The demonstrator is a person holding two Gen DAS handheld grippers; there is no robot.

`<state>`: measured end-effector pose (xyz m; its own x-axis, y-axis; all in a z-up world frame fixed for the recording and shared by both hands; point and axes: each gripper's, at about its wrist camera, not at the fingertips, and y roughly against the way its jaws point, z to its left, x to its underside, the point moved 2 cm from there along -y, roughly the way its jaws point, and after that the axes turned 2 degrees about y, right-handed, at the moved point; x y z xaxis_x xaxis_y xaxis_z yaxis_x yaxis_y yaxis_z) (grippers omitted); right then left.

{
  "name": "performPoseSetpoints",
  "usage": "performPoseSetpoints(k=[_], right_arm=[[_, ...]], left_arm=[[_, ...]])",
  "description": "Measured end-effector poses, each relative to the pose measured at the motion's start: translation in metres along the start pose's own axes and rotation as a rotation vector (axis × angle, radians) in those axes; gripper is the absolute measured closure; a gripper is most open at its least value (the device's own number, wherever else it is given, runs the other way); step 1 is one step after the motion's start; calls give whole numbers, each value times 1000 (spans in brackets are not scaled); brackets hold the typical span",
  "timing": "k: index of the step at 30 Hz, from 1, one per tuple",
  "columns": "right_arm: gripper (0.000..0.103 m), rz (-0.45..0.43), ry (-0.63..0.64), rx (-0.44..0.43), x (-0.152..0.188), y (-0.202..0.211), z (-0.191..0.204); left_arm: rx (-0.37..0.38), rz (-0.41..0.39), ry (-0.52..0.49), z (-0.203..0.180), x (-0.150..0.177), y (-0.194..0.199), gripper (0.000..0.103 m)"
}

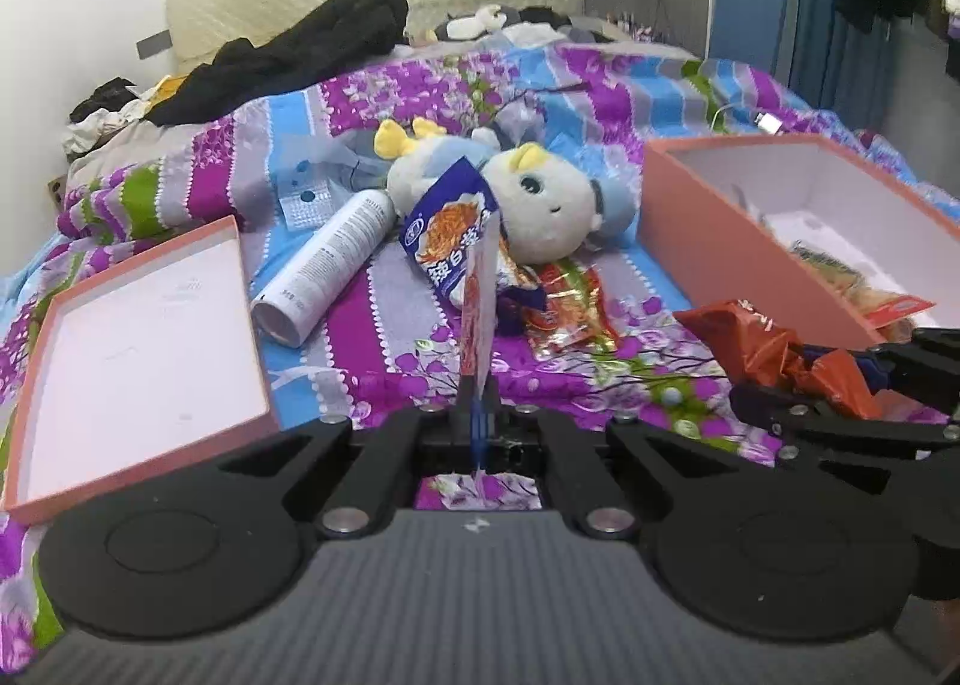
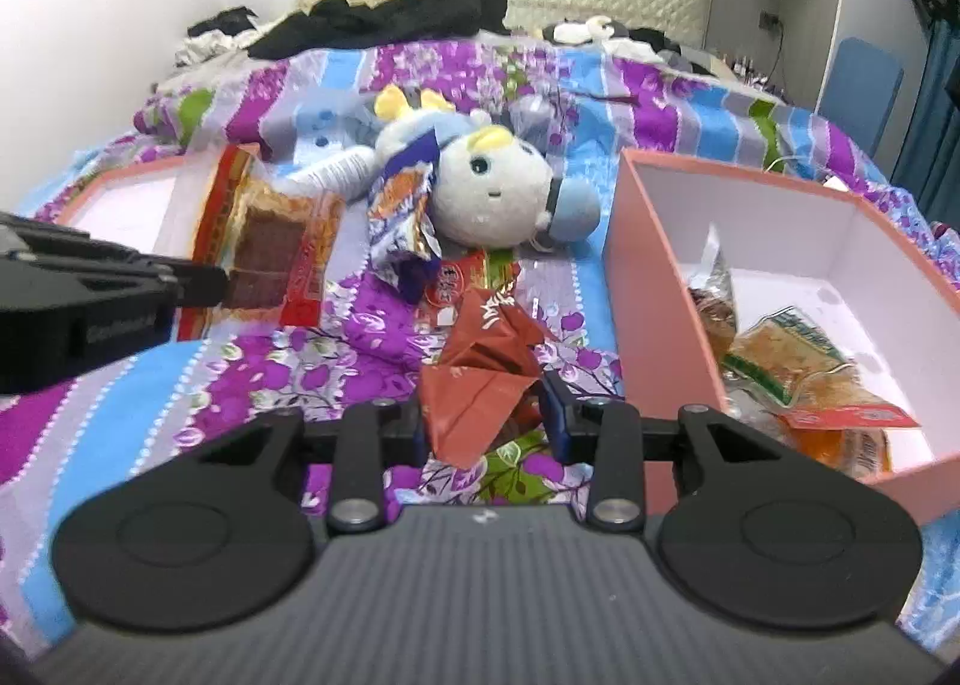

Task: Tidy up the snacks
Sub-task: 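Grasp the red foil packet with right tool while left tool grasps brown pastry bag, then carry the red packet into the pink box with right tool while left tool carries pastry bag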

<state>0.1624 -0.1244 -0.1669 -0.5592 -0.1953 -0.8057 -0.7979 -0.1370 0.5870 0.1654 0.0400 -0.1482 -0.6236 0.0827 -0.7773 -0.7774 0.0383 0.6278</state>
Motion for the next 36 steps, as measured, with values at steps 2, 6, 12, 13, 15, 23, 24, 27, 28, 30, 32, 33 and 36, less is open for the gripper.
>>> performPoseSetpoints(k=[2, 6, 12, 13, 15, 23, 24, 27, 28, 30, 32, 33, 36], right_arm=[[64, -13, -6, 0, 1, 16, -1], [64, -34, -22, 1, 5, 45, -5], [64, -63, -50, 11, 13, 83, -9], [64, -68, -52, 11, 13, 89, -9], [64, -87, -48, 13, 14, 101, -8], [64, -120, -80, 14, 20, 139, -14], [64, -123, -83, 14, 20, 142, -15], [64, -138, -87, 24, 21, 155, -20], [64, -145, -91, 28, 22, 159, -22], [64, -148, -105, 31, 23, 165, -27], [64, -151, -113, 37, 25, 170, -33], [64, -153, -117, 44, 26, 173, -37], [64, -153, -139, 63, 30, 182, -49]], left_arm=[[7, -15, 3, -4, 2, 18, 103], [19, -37, 24, -12, 9, 52, 103], [36, -92, 72, -22, 14, 101, 103], [42, -97, 80, -23, 15, 107, 103], [60, -101, 84, -25, 16, 119, 103], [90, -124, 126, -25, 27, 163, 103], [93, -125, 130, -26, 29, 168, 103], [110, -128, 141, -31, 32, 181, 103], [112, -131, 143, -33, 33, 184, 103], [126, -132, 146, -38, 33, 188, 103], [144, -128, 147, -44, 32, 188, 103], [154, -126, 148, -48, 30, 188, 103], [193, -122, 144, -62, 25, 187, 103]])
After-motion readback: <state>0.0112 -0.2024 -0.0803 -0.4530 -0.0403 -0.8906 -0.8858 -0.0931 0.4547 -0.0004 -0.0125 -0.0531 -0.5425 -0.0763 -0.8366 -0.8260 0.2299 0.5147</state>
